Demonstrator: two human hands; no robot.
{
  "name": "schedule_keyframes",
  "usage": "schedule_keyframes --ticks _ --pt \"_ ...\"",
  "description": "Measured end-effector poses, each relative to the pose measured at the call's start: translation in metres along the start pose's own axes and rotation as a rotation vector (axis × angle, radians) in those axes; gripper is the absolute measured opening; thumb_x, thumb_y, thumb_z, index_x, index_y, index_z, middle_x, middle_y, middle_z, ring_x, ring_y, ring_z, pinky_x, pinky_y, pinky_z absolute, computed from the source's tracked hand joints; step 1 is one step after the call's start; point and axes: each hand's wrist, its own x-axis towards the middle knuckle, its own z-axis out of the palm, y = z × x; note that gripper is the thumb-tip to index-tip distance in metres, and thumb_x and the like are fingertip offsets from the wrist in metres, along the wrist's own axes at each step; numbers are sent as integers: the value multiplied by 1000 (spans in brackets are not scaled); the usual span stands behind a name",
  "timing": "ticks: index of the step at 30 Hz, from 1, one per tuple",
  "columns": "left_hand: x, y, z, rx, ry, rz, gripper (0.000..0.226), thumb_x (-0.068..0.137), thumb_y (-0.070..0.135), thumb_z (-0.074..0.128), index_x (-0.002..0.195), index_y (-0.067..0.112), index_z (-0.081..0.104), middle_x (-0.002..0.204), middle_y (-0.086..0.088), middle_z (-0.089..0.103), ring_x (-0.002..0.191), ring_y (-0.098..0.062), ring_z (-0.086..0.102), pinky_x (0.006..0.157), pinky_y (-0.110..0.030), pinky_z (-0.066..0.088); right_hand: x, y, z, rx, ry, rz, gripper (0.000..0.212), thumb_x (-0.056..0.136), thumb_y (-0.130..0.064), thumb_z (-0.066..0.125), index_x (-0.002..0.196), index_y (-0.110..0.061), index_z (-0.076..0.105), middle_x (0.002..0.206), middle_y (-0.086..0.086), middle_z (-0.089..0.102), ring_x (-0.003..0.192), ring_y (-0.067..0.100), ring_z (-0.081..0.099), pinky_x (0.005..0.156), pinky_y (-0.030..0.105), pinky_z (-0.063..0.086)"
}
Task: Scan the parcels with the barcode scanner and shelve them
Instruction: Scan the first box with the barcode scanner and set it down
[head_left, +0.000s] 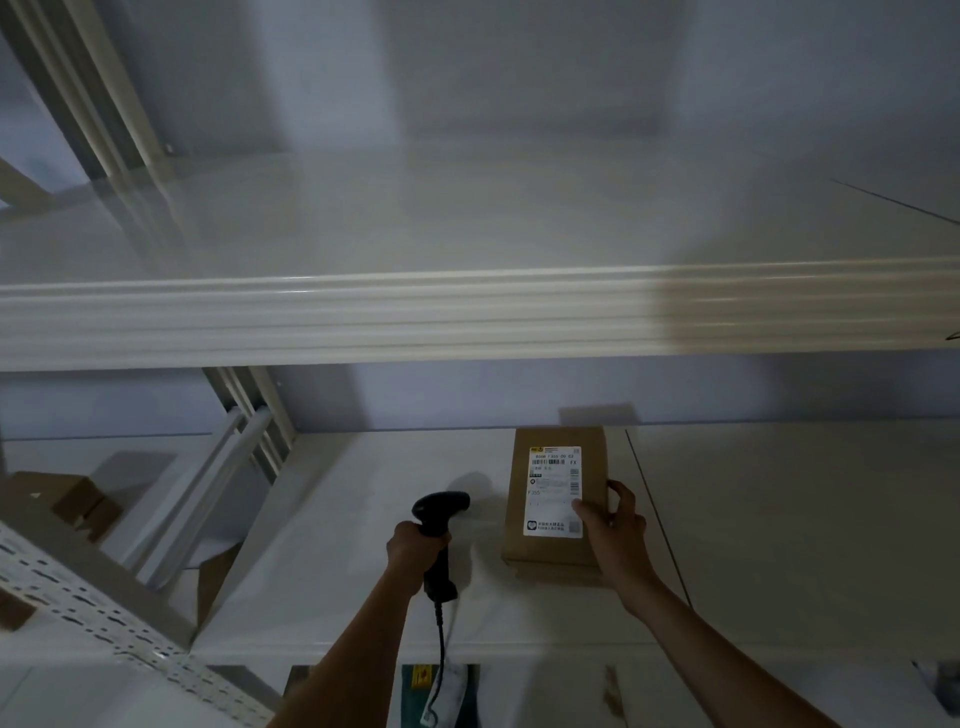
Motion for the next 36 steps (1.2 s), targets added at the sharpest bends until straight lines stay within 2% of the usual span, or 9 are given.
schedule_keyframes --ticks 3,8,12,16,19,22,27,32,36 --pt "1 -4 0 84 23 9 28 84 27 72 93 2 61 88 -13 62 80 -26 59 64 -31 48 -2 -2 -2 5 1 18 61 87 -46 64 138 -42 31 129 10 36 112 32 51 91 44 48" --pt "8 -6 -6 153 39 13 42 82 27 75 111 0 60 108 -19 66 101 -32 63 81 -35 52 -6 -11 -6 59 -15 65 63 80 -52 65 134 -46 34 128 9 41 108 30 56 92 47 51" --pt "9 -10 -10 213 38 -36 47 84 26 72 120 -1 56 112 -19 64 104 -32 62 90 -39 54 -8 -16 -8 84 -38 99 65 71 -60 65 129 -48 38 130 11 49 107 28 59 86 45 53" --pt "0 3 -14 378 32 -105 55 89 33 63 133 4 46 130 -18 50 122 -34 48 103 -41 44 -8 -25 -11 104 -77 114 55 84 -51 65 131 -46 37 132 9 49 109 27 57 81 40 49" --pt "-21 28 -18 509 109 61 53 94 42 51 142 19 41 137 -18 41 127 -37 40 106 -42 37 -5 -37 -13 98 -123 152 66 69 -63 66 126 -50 37 131 9 52 105 29 60 86 46 54" --pt "-68 62 -19 359 204 315 50 97 45 47 143 26 41 142 -16 43 129 -35 44 107 -42 37 0 -50 -15 94 -191 152 75 58 -69 66 124 -52 36 129 7 53 103 29 63 86 50 57" --pt "-161 103 -19 -193 -224 416 49 97 58 36 143 41 39 136 4 56 120 -18 57 107 -43 44 -15 -91 -20 120 -304 101 61 85 -53 65 136 -39 33 117 4 63 96 24 67 74 39 58" --pt "-203 106 -39 -250 -146 501 59 92 54 49 146 41 25 136 9 49 120 -15 50 99 -35 43 -56 -134 -31 121 -386 4 50 93 -51 56 131 -36 27 105 0 65 91 19 68 81 43 58" --pt "-221 94 -78 -195 -231 568 72 79 59 59 141 43 27 130 10 56 108 -5 62 82 -23 53 -100 -148 -35 14 -475 -147 63 89 -55 62 137 -42 24 112 -7 66 98 12 68 90 41 57"
